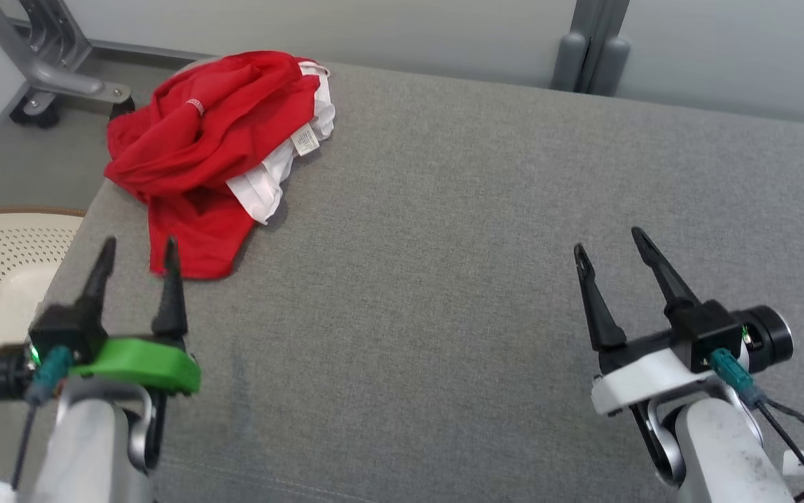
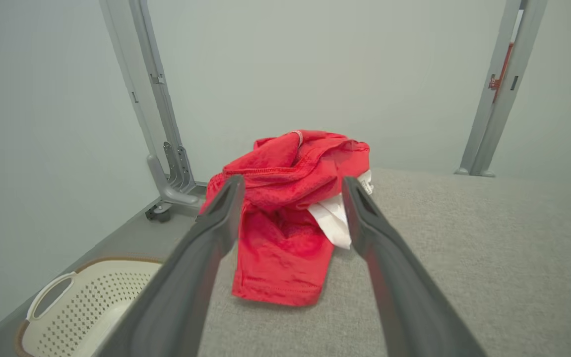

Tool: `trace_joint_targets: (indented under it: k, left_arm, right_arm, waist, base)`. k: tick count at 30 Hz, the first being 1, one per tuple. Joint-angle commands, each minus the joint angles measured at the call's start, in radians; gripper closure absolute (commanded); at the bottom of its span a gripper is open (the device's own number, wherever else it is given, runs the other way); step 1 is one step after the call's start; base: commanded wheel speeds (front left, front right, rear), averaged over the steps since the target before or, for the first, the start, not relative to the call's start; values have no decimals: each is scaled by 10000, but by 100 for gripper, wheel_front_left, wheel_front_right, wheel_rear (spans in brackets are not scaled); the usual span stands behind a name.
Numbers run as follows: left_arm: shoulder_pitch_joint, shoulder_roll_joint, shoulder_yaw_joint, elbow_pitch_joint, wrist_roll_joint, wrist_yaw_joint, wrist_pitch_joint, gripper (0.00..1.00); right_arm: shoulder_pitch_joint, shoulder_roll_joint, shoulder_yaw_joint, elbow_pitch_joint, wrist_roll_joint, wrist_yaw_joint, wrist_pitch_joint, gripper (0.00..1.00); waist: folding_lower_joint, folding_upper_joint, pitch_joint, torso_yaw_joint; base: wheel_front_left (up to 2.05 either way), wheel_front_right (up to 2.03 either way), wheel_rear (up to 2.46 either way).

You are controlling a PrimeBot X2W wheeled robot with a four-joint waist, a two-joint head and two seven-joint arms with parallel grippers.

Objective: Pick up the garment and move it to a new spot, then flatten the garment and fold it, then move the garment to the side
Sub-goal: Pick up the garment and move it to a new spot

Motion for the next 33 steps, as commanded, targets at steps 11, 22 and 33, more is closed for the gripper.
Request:
trace_joint_targets:
  k: [11,22,33]
  left_arm:
    - [-4768,2636,-712,2553,-1312,-244,2508,0]
    - [-6221,3940,-1559,5091,-1850,21,4022,58]
    - [-7020,4556,-1969,5772,-1442,8,3578,100]
  right_arm:
    - [-1416,-42,353,-40,103,-6,-35,0]
    - [-1676,-36,413,-67,18,-5,-35,0]
    - [-1139,-39,161,169,269,-6,-35,0]
  waist:
    - [0,0,3822,-2301]
    - [0,0,4057,-2714]
    - [0,0,3089,-2475]
  base:
    - [0,0,0]
    - [0,0,0]
    - [0,0,0]
